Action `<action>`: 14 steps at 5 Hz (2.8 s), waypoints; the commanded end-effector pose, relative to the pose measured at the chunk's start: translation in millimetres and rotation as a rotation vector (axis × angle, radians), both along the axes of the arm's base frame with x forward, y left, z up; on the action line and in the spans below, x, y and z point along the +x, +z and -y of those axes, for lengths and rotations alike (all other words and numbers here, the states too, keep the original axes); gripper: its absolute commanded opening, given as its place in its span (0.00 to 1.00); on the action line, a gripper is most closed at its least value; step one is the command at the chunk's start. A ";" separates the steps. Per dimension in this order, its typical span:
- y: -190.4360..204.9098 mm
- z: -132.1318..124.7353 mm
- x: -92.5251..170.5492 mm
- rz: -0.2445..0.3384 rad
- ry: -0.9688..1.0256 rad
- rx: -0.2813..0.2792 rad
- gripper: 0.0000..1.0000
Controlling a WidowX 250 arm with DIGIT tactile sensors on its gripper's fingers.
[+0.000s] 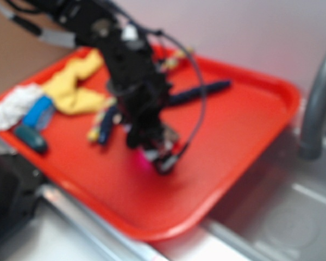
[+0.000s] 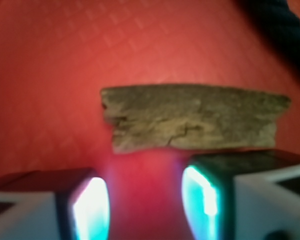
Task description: Grab the wood chip.
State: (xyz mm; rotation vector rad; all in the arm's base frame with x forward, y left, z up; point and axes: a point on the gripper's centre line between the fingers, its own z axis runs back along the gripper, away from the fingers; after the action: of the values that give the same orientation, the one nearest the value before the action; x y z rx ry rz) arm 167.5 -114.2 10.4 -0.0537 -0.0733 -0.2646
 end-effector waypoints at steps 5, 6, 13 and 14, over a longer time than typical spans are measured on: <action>100.7 -38.0 94.8 -0.021 0.626 -0.011 1.00; 100.7 -38.0 94.8 -0.021 0.626 -0.011 1.00; 11.9 -15.3 64.2 -0.076 1.155 -0.008 1.00; -3.6 -3.9 37.2 -0.129 1.164 0.018 1.00</action>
State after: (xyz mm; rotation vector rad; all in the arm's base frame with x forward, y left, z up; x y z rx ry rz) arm 221.1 -112.8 14.8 -0.0322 0.0046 0.8991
